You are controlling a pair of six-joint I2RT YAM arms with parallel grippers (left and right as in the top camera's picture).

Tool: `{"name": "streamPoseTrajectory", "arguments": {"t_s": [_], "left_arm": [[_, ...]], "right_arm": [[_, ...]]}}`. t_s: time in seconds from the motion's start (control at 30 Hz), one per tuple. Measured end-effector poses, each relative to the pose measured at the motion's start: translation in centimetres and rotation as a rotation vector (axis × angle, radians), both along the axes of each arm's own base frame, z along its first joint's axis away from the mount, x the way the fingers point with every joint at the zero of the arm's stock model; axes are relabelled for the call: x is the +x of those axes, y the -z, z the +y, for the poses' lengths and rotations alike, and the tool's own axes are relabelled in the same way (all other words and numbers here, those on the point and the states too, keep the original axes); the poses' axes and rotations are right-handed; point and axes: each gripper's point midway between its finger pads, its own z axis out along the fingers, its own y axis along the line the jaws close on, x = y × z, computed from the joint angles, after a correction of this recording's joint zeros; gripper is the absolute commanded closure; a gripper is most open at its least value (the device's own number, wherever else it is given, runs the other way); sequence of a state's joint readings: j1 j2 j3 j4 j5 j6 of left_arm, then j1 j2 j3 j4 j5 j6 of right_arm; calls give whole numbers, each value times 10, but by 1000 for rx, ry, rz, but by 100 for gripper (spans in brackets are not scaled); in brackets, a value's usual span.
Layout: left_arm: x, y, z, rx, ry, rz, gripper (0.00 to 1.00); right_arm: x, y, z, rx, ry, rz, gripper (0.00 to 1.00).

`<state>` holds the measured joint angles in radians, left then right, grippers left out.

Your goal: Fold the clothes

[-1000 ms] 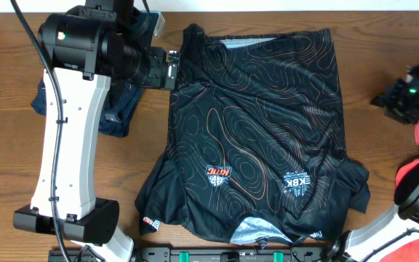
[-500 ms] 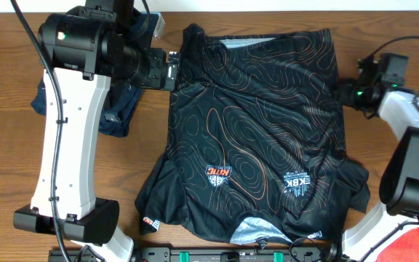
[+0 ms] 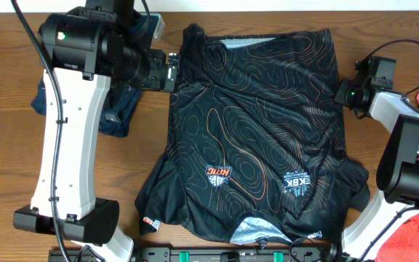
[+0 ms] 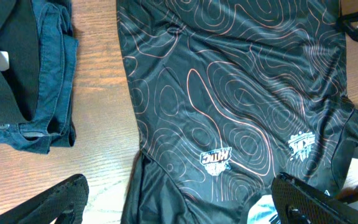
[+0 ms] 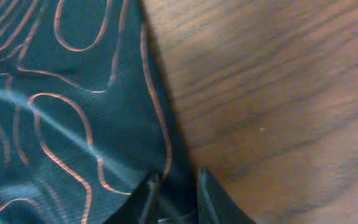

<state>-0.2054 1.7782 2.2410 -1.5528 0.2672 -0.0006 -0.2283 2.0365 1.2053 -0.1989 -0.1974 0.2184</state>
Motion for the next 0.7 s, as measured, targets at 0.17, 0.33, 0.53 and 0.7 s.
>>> {"name": "streamPoseTrajectory", "arguments": {"t_s": [0.17,0.33,0.53,0.7], "left_arm": [[2,-1,0,-2,0,-9,4],[2,-1,0,-2,0,-9,4],[2,-1,0,-2,0,-9,5],[2,0,0,-2,0,-8,5]], "right_arm": [[1,2,10,60,-27,-9,99],[-3,2,-4,77,36,11,99],[-30,1,-86,91,270,61,99],[-81,1,-163,109,499,110,61]]}}
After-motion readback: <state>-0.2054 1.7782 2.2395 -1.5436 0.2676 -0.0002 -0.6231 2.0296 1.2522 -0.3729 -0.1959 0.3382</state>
